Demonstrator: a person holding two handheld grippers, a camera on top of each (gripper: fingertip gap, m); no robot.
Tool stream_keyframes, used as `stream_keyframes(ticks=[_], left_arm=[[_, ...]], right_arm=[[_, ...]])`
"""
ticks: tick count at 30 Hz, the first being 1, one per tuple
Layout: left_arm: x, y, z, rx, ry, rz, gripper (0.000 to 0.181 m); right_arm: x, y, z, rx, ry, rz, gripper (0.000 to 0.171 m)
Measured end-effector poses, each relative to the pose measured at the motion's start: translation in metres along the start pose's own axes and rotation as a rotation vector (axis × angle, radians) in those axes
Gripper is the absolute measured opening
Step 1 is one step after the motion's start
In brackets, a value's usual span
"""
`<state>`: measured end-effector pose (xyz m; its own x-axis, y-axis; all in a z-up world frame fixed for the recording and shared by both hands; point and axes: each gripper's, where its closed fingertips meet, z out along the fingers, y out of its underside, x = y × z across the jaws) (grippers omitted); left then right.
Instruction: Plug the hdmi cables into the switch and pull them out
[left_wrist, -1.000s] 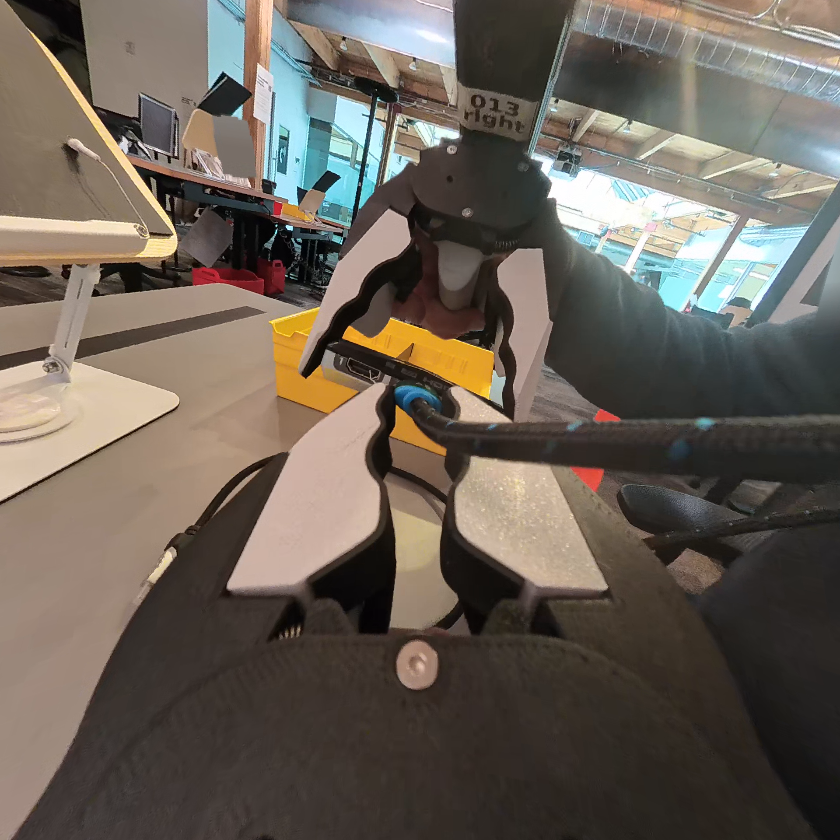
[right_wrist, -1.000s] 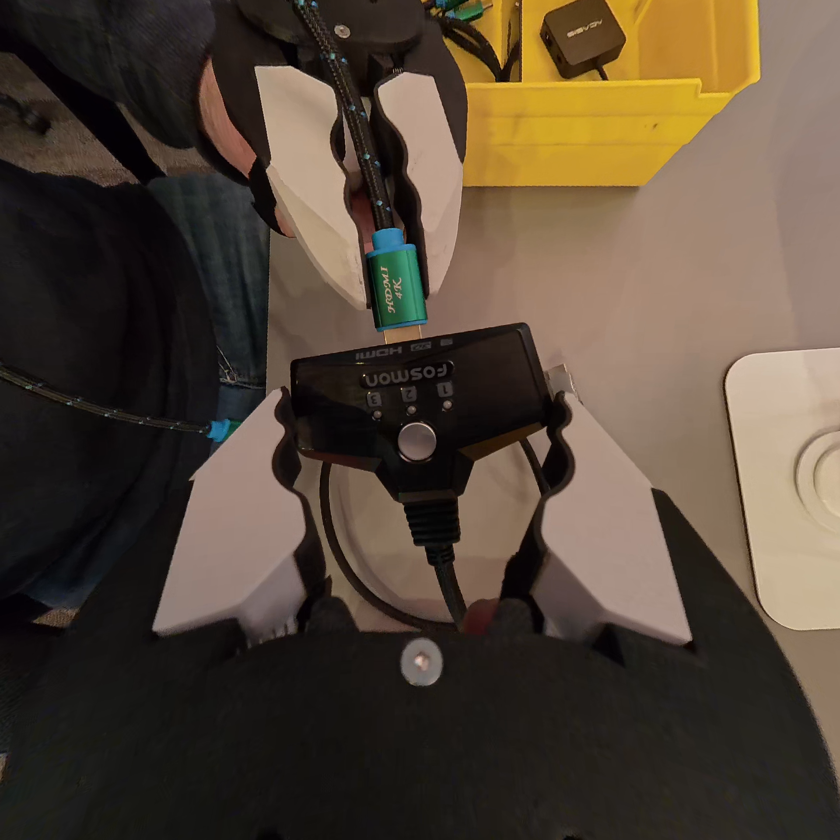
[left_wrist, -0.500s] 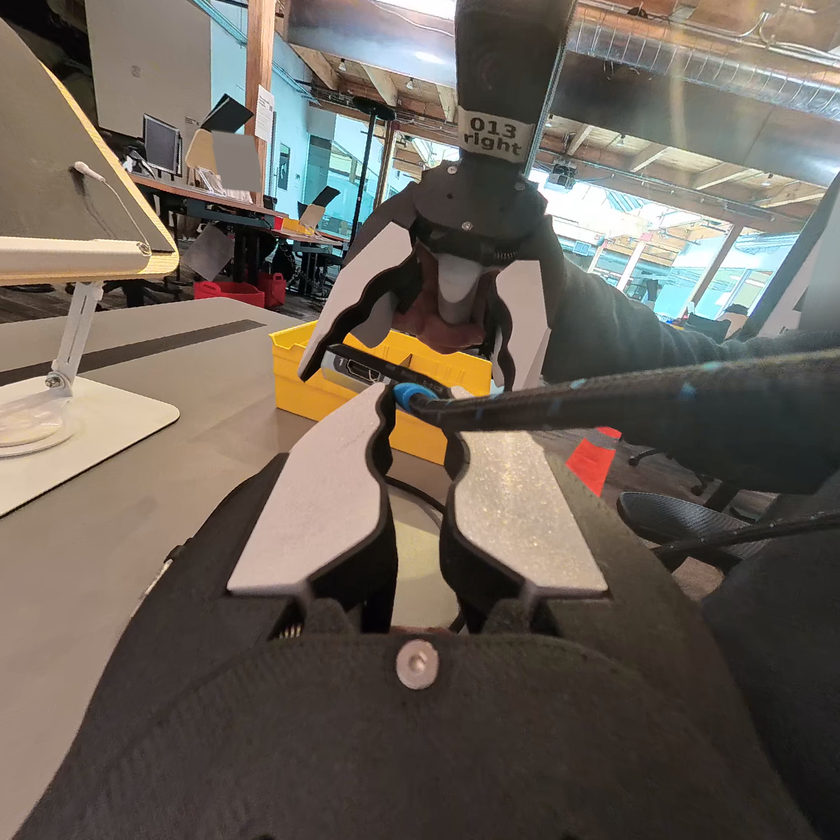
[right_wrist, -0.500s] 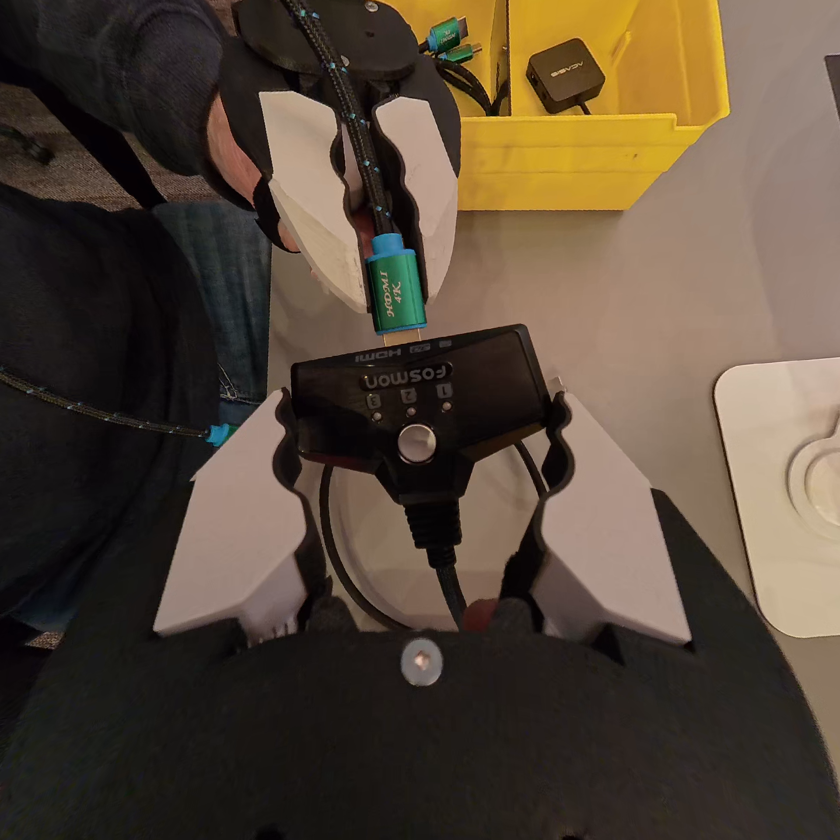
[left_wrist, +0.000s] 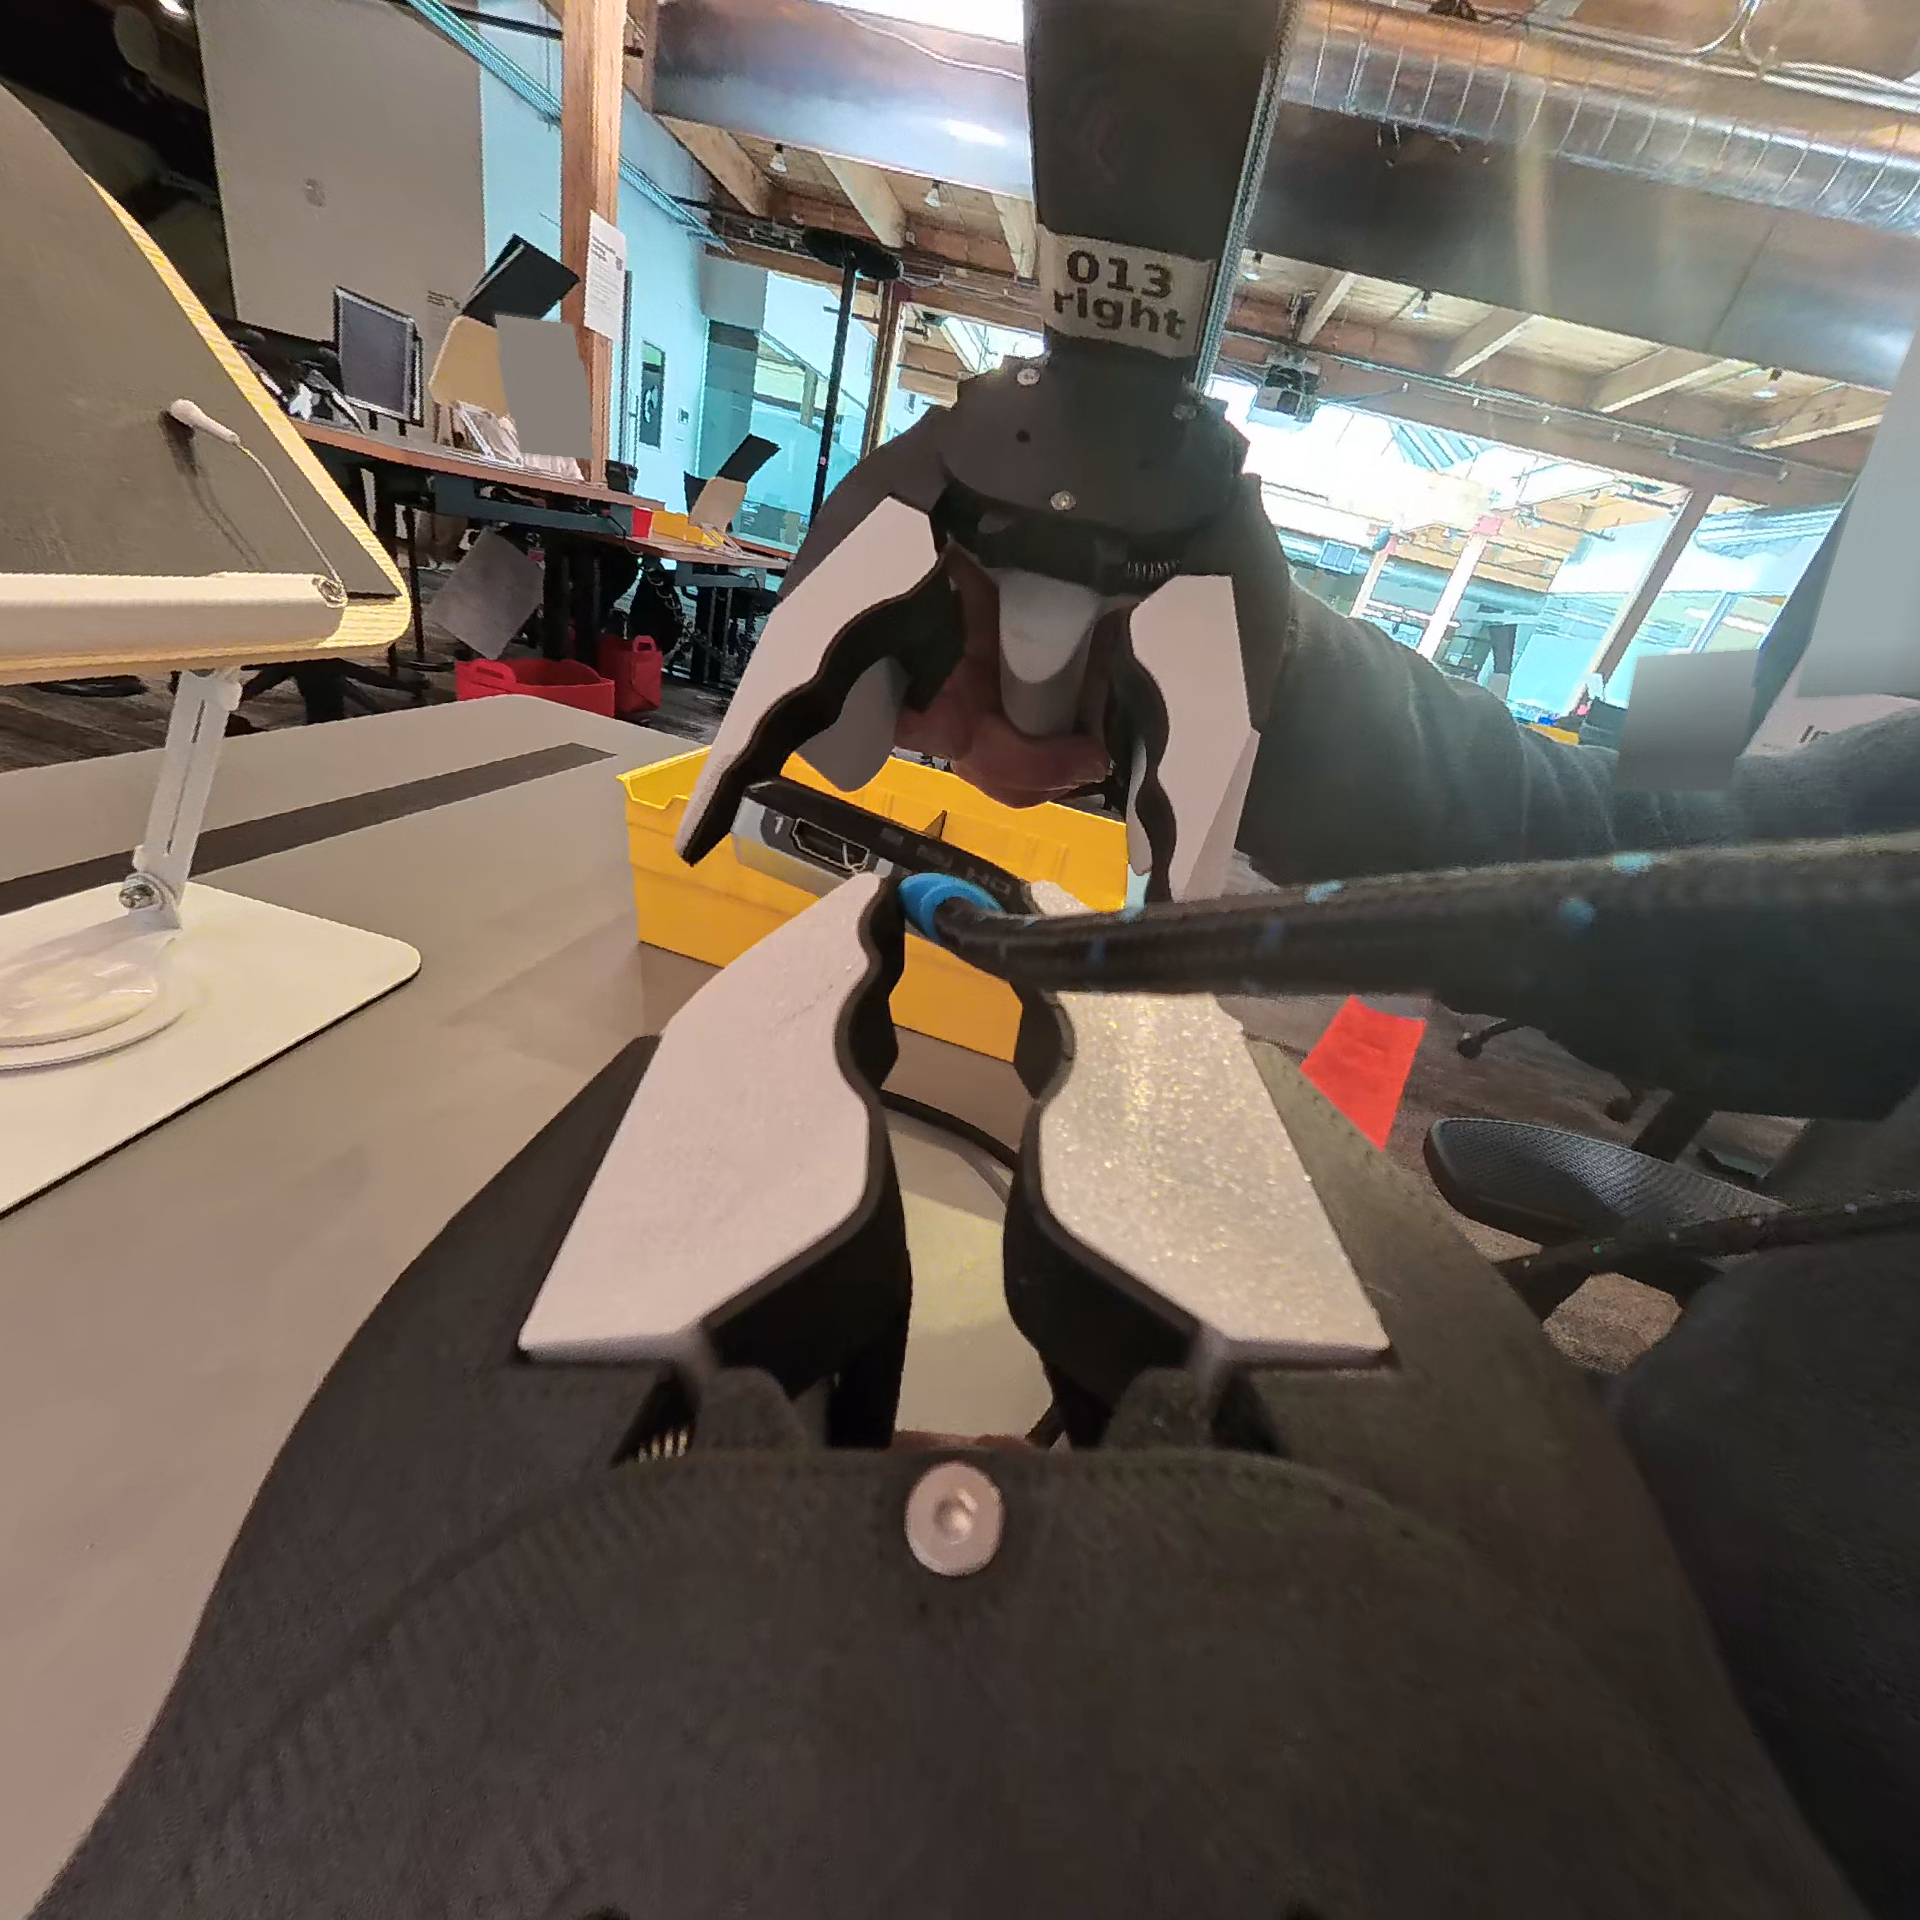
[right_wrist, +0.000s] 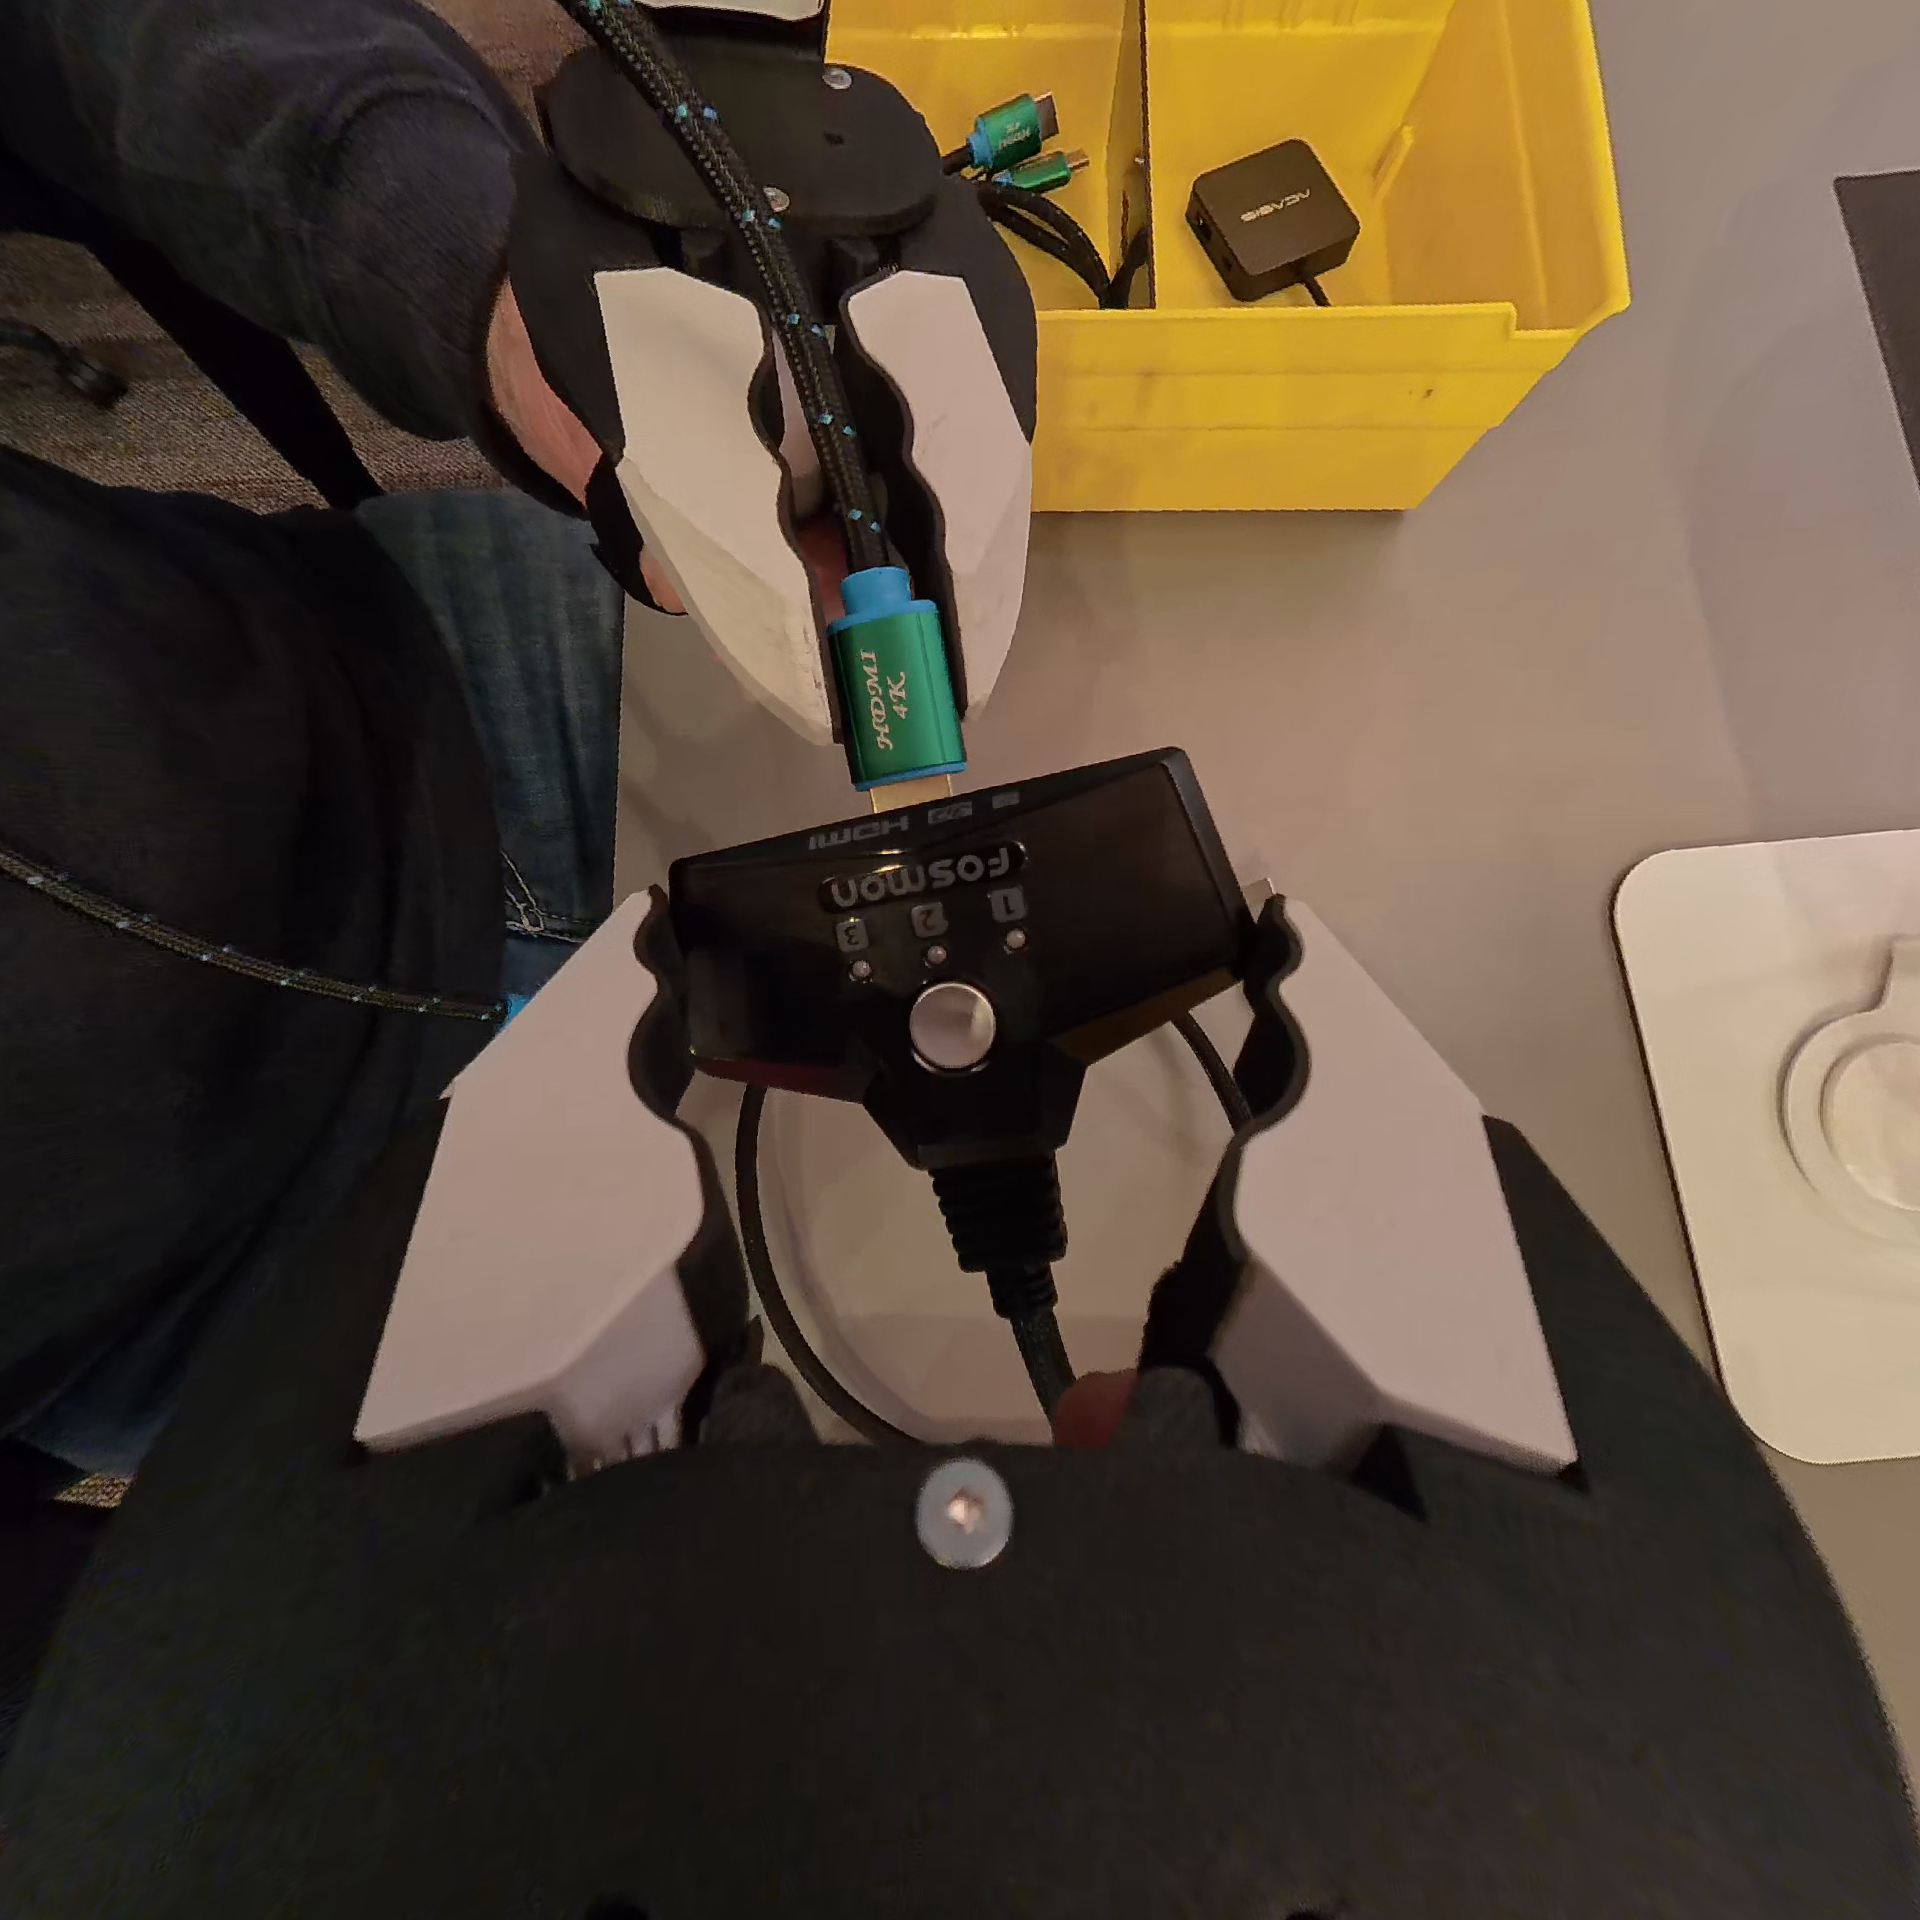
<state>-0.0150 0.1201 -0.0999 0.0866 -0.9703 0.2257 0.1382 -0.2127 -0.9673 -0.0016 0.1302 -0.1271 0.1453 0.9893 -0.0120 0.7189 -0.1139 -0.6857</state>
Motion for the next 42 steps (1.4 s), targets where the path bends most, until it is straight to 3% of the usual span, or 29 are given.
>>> stream_keyframes(ticks=[21,23,26,30,35,38,42], left_arm=[[-0.001,-0.014,-0.002,-0.004,-0.01,-0.01,0.018],[0.0,-0.015,-0.002,-0.005,-0.011,-0.004,0.018],[0.006,-0.008,0.004,-0.041,0.005,0.003,0.014],[0.005,-0.005,0.008,-0.065,-0.009,0.011,0.012],[0.0,-0.015,0.001,-0.042,-0.01,0.001,0.012],[-0.002,-0.018,0.001,-0.033,-0.028,-0.016,0.012],[-0.003,-0.023,0.003,-0.009,-0.044,-0.05,0.012]], right_arm=[[0.003,-0.001,0.004,0.011,0.081,-0.071,0.106],[0.003,-0.005,0.004,0.042,0.093,-0.074,0.101],[-0.007,-0.02,0.005,0.124,0.058,-0.09,0.063],[-0.006,-0.015,0.015,0.122,0.079,-0.063,0.079],[0.008,0.0,-0.001,0.23,0.116,0.083,0.1],[0.018,0.009,-0.005,0.221,0.285,0.109,0.12],[0.02,0.014,0.011,0.172,0.591,0.088,0.16]])
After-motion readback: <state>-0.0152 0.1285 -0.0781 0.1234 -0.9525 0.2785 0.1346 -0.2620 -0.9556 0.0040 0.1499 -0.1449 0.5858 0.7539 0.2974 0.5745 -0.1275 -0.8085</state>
